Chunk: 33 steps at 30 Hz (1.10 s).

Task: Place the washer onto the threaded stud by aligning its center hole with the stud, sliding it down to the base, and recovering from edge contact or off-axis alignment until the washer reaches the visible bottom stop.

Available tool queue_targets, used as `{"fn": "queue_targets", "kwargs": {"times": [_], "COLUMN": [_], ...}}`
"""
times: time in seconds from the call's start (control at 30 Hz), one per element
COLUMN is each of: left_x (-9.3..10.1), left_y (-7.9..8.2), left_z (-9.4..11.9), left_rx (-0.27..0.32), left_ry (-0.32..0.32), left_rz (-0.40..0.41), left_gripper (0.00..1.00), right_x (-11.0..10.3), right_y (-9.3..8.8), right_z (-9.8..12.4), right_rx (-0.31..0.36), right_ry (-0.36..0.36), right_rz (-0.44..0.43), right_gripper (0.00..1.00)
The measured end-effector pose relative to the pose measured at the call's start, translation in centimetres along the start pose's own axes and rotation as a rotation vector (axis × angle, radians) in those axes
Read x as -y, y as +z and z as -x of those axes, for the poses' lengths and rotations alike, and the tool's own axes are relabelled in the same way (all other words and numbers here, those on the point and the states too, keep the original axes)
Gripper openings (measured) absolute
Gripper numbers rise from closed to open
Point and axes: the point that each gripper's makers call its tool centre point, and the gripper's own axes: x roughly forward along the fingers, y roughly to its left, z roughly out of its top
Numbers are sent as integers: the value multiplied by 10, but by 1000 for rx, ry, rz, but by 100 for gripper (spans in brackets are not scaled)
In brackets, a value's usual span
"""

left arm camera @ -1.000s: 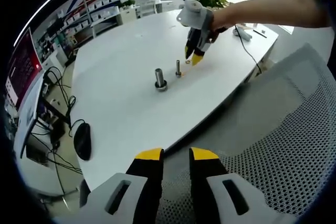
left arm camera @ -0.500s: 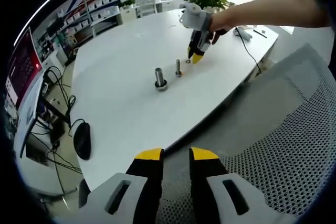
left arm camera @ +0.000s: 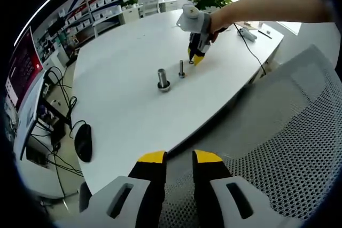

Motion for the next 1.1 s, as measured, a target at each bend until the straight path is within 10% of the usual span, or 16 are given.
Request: {"fn": "queue_targets", "kwargs": {"times": [1.1], "left_x": [0], "left_y": [1], "left_z": [1], "left_rx": [4], "left_ry": [3], "left_rz": [2], "left_gripper": [17], "right_x": [-2], "right_y": [-3], "right_z": [2], "right_rx": [-49], "right_ry": [-1], "right_rz": [1], "right_gripper": [22]}}
